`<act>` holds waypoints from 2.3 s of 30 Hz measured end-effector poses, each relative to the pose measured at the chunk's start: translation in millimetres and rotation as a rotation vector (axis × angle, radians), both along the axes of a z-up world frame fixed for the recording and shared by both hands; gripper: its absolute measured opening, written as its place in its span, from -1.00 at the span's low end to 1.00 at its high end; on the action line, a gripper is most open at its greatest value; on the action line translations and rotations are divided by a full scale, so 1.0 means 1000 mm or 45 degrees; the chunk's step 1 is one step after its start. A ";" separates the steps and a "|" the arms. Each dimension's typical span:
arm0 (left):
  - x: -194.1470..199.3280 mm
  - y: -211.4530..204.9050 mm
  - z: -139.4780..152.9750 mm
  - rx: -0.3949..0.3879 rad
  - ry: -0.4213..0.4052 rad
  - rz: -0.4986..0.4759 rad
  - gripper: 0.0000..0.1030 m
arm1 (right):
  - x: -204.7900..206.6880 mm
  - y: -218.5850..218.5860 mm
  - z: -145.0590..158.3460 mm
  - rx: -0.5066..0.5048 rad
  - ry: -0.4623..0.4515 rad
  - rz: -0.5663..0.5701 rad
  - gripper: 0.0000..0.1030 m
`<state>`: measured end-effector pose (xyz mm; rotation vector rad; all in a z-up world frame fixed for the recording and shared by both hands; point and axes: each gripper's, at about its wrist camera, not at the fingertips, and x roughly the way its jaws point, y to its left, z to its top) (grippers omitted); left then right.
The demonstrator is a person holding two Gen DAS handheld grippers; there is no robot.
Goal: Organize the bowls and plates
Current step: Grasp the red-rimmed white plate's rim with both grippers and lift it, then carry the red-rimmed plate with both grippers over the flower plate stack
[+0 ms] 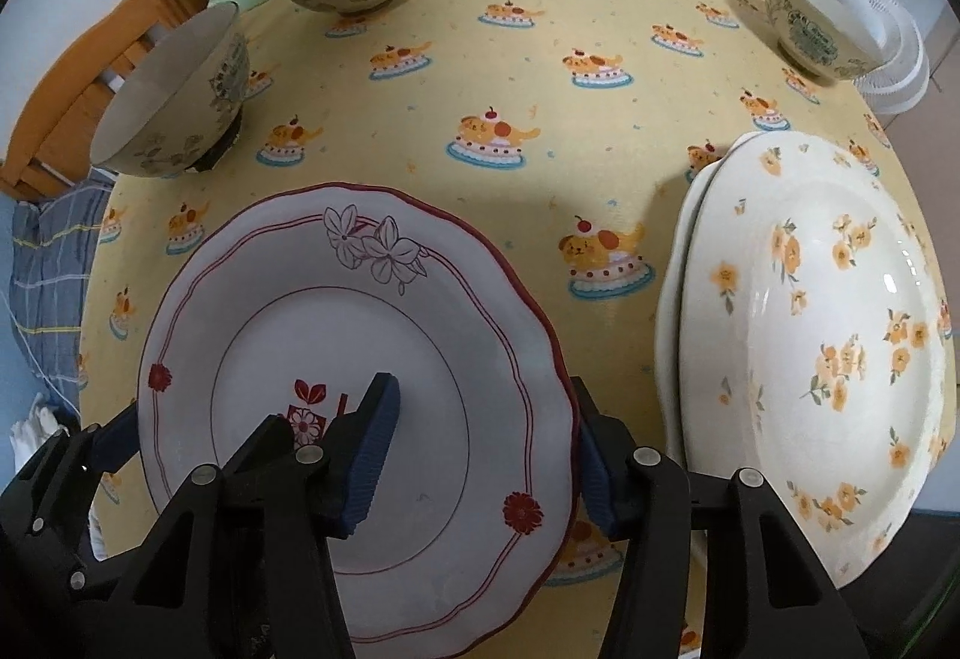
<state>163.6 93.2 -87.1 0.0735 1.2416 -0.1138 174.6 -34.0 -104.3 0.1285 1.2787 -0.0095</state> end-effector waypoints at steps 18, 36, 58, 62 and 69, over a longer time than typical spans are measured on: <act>-0.022 -0.005 0.050 -0.058 -0.128 -0.066 0.40 | -0.030 -0.003 0.062 -0.063 -0.133 -0.069 0.12; -0.027 -0.078 0.071 -0.053 -0.210 -0.008 0.39 | -0.031 -0.073 0.084 -0.057 -0.220 -0.031 0.12; -0.028 -0.210 0.052 -0.102 -0.152 0.071 0.38 | -0.019 -0.209 0.078 -0.112 -0.176 0.044 0.12; -0.028 -0.225 0.041 -0.116 -0.111 0.086 0.38 | -0.018 -0.225 0.067 -0.126 -0.140 0.054 0.12; -0.025 -0.240 0.022 -0.126 -0.040 0.094 0.38 | -0.013 -0.244 0.049 -0.146 -0.076 0.060 0.12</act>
